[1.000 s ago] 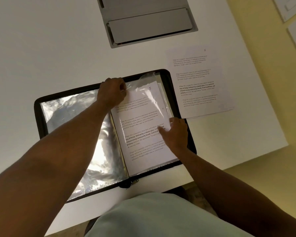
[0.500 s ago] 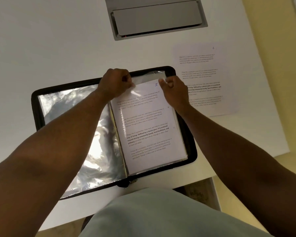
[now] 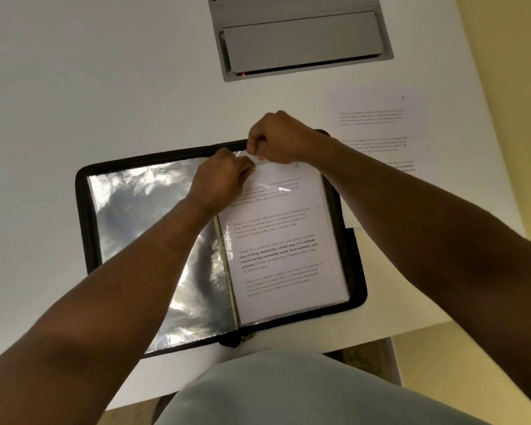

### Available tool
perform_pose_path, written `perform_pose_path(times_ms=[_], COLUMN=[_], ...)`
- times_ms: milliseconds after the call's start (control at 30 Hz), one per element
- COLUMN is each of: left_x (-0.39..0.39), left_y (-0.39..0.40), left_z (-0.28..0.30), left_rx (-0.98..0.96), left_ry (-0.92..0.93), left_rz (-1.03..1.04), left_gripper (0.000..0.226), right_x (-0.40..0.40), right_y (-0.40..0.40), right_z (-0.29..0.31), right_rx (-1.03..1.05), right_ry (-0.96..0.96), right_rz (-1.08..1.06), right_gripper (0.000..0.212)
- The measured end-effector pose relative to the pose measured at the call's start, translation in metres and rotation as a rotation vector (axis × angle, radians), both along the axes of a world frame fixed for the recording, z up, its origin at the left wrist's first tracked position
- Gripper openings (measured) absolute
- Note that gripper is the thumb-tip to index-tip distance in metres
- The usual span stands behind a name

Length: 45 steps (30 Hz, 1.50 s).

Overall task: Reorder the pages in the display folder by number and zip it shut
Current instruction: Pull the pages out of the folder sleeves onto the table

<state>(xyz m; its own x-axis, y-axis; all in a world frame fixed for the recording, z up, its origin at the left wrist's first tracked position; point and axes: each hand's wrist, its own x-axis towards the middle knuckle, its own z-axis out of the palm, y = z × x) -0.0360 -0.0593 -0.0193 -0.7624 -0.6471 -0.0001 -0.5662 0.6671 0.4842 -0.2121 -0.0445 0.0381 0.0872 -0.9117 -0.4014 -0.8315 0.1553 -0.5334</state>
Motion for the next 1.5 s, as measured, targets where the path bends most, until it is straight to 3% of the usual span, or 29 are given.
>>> perform_pose_path(times_ms=[100,333,433,500,567,700,900,1133,1267,1500], left_x=[0.002,0.008,0.011,0.011,0.011,0.007,0.006,0.004,0.003,-0.002], left_y=[0.005,0.012,0.014,0.015,0.015,0.017,0.017,0.016,0.015,0.014], left_z=[0.001,-0.001,-0.001,-0.002,-0.004,-0.004,-0.005,-0.005,-0.005,-0.003], left_rx=[-0.03,0.0,0.047,0.051,0.063,0.087,0.06,0.056,0.061,0.069], left_ry=[-0.006,-0.018,0.037,0.03,-0.008,-0.064,-0.128,-0.093,-0.086,-0.091], left_rz=[-0.027,-0.077,-0.011,-0.002,0.017,-0.011,-0.07,-0.06,-0.048,-0.054], left_gripper=[0.018,0.022,0.021,0.021,0.023,0.025,0.026,0.028,0.026,0.025], right_x=[0.004,0.008,0.005,0.005,0.005,0.003,0.002,-0.001,0.002,-0.002], right_y=[-0.007,-0.014,-0.018,-0.018,-0.016,-0.017,-0.012,-0.012,-0.01,-0.006], right_z=[-0.006,-0.017,-0.013,-0.003,-0.002,-0.016,-0.026,-0.03,-0.027,-0.029], right_rx=[0.163,0.123,0.011,0.093,0.23,0.246,0.36,0.366,0.332,0.302], right_ry=[0.175,0.37,0.216,0.052,0.051,0.402,0.575,0.564,0.632,0.67], right_rz=[0.171,0.239,0.098,0.031,0.112,0.288,0.252,0.225,0.223,0.178], right_gripper=[0.022,0.02,0.012,0.006,0.001,0.02,0.058,0.038,0.047,0.037])
